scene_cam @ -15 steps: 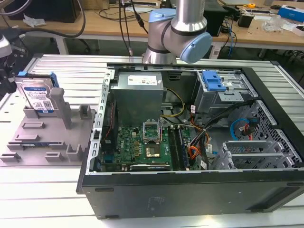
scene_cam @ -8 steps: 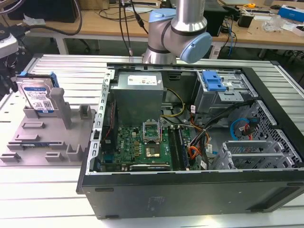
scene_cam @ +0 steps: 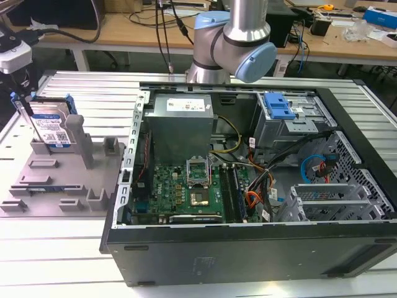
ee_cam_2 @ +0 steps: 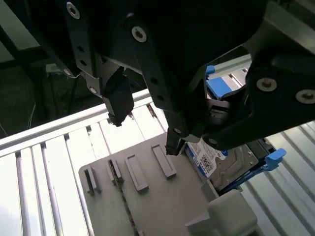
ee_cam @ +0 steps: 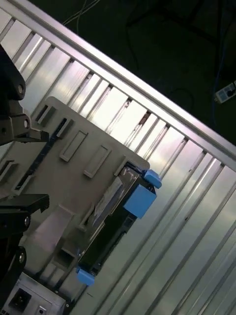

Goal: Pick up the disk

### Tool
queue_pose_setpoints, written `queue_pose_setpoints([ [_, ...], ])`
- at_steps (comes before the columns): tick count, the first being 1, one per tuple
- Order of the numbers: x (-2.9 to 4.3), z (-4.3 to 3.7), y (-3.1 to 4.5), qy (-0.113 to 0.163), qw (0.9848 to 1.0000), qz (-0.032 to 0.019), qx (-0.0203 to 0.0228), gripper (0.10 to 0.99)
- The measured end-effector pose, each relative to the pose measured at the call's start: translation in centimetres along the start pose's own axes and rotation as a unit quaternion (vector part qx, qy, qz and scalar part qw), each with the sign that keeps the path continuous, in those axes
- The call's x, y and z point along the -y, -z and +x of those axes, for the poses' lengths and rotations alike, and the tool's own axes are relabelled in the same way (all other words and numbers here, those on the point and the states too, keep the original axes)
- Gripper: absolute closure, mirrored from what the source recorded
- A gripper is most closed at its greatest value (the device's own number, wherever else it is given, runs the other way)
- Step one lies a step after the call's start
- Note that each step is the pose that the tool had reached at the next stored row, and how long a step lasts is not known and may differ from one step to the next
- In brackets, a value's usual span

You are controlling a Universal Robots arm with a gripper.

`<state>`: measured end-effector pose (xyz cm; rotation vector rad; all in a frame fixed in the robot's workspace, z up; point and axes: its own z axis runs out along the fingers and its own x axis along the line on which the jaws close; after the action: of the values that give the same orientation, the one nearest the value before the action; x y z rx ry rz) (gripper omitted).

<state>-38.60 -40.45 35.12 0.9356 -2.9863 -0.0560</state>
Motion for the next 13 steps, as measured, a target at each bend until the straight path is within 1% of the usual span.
queue_pose_setpoints([
  [1, 0.0, 0.0, 0.0, 0.005, 1.0, 0.0009, 0.0011, 0.545],
  [2, 0.0, -0.01, 0.0, 0.015, 0.9999, 0.0031, 0.0036, 0.545],
  [3, 0.0, 0.0, -0.01, 0.032, 0.9995, 0.0033, 0.0035, 0.545],
  [5, -0.01, 0.0, -0.03, 0.05, 0.9988, 0.0033, 0.0029, 0.545],
  [7, -0.01, 0.0, -0.08, 0.079, 0.9969, 0.0031, 0.0019, 0.545],
  [8, -0.01, 0.0, -0.11, 0.096, 0.9953, 0.0031, 0.0013, 0.545],
  [9, -0.01, 0.0, -0.14, 0.114, 0.9935, 0.003, 0.0007, 0.545],
  [11, 0.0, 0.0, -0.18, 0.136, 0.9907, 0.0028, -0.0001, 0.545],
  [12, 0.0, 0.0, -0.21, 0.154, 0.9881, 0.0028, -0.0007, 0.545],
  [13, 0.0, 0.0, -0.23, 0.164, 0.9865, 0.0027, -0.001, 0.545],
])
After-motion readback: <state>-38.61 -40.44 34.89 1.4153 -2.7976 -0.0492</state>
